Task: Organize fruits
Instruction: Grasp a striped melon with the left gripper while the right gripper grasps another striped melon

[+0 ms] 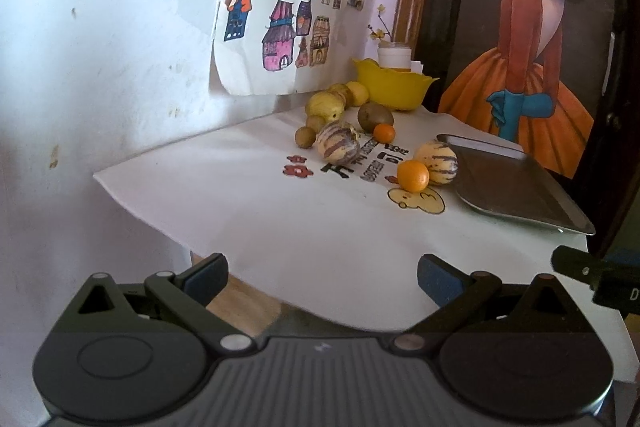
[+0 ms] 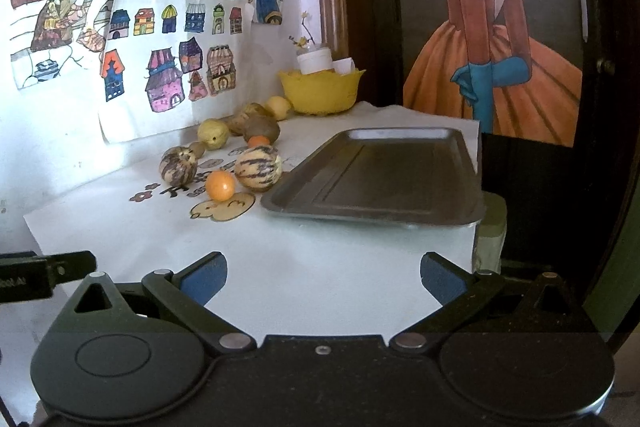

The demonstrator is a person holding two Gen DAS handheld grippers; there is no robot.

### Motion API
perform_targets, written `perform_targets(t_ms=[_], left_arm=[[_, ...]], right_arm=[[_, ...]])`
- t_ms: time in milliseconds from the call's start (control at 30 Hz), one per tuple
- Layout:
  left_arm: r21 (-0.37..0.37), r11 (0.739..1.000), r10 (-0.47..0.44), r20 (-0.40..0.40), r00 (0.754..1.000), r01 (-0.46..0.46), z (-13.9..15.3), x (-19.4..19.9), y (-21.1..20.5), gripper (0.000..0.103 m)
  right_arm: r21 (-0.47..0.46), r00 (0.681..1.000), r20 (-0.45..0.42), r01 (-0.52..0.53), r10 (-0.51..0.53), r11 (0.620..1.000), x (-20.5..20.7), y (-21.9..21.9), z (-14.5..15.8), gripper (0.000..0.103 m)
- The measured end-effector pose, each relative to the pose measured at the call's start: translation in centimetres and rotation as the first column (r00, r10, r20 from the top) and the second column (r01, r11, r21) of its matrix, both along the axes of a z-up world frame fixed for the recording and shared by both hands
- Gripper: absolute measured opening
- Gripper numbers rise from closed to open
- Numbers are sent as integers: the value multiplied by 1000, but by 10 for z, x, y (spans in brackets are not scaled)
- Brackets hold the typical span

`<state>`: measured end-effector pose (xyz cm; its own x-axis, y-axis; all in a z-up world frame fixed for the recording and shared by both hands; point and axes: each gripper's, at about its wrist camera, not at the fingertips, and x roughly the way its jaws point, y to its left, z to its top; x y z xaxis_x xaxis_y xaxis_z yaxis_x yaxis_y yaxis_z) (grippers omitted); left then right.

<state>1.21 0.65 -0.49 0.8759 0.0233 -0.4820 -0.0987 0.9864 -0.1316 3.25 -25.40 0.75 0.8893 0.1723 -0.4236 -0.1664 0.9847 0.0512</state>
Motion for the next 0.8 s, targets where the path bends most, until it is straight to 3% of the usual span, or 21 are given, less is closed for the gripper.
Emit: perform_targets(t_ms=[233,400,533,633,800], left_arm=[[25,1000,-4,-16,1000,4,11,25,10,103],[1,1000,-19,-45,999,19,16,49,23,103],[-19,1000,-26,-66,997,25,17,66,31,103],[-31,999,-36,-75,997,34,19,79,36,103],[-57,997,-66,-105,992,60,22,106,38,103]], right_arm=[[-58,999,7,-32,32,998,24,-9,9,103],[-118,997,3,-78,79,990,43,-14,14,103],[-114,991,-33,-130,127,985,61,-19,18,103],[-136,981,-53,-194,188,972,73,-19,20,103],[-250,964,-62,-266,259,931,90,-7,28,103]])
